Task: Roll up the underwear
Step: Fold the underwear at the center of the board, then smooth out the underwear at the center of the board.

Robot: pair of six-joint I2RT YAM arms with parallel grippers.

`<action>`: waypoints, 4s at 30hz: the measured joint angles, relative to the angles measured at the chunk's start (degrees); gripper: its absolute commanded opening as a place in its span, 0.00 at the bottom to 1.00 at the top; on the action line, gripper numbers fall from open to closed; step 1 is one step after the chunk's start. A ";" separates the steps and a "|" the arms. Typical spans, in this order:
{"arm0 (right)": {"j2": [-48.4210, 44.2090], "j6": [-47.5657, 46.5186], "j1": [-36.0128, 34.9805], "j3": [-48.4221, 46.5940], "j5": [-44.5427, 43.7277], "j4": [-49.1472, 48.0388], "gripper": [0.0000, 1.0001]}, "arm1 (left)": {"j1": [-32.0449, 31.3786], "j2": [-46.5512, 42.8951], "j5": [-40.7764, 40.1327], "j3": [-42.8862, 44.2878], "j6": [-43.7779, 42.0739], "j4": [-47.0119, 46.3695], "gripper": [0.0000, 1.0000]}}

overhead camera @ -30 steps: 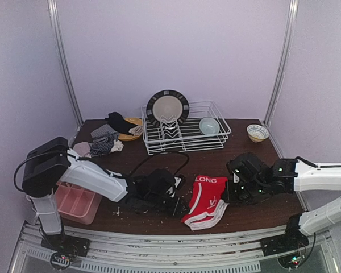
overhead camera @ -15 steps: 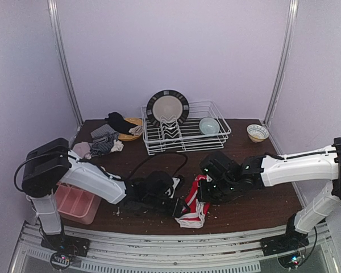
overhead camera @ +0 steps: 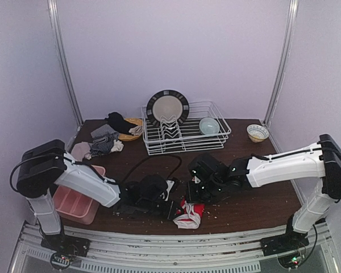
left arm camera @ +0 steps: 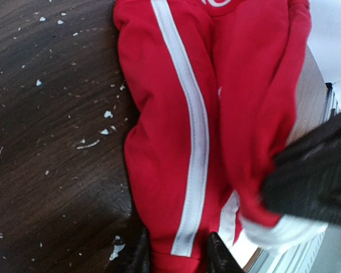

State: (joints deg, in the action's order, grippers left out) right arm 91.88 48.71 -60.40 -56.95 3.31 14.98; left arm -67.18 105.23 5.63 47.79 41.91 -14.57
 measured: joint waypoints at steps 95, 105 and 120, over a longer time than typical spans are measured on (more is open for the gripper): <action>2.43 -4.26 12.15 0.13 -5.40 -2.67 0.09 | 1.14 7.04 0.61 9.77 -3.30 4.28 0.00; 13.16 -4.79 16.41 -3.26 -5.33 -5.79 0.08 | 1.14 5.55 0.98 5.95 -1.77 0.39 0.00; 4.48 -1.60 17.05 11.45 -4.79 -14.40 0.11 | 4.17 6.23 4.13 11.17 -5.60 9.81 0.00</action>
State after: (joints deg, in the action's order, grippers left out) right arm 96.36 47.11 -43.35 -45.50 -1.48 0.58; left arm -63.00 111.46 9.76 58.96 36.32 -4.75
